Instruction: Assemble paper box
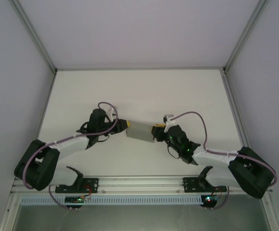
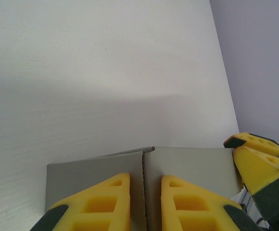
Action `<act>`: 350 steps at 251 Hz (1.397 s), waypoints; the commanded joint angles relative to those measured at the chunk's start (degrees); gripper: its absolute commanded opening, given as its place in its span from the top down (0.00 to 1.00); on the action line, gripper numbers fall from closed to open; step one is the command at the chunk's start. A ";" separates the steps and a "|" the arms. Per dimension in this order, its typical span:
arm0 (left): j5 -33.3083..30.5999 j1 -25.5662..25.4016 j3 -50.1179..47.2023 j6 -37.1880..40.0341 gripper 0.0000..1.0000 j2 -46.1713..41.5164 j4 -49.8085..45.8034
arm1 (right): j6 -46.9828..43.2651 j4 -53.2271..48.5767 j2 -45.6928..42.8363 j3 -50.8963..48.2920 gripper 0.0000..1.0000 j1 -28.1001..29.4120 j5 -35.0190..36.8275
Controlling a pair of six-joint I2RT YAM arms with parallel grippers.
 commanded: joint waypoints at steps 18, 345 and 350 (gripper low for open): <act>-3.44 -0.45 1.29 3.95 0.81 0.66 -19.37 | -5.42 -22.66 1.04 -0.07 0.64 1.27 -5.34; -41.31 3.93 8.05 10.75 0.01 -23.79 -45.75 | -48.59 -85.83 35.52 67.54 0.04 5.59 -3.57; -41.32 4.02 8.11 10.91 0.00 -23.84 -45.83 | -48.85 -86.24 36.16 68.02 0.05 5.89 -3.42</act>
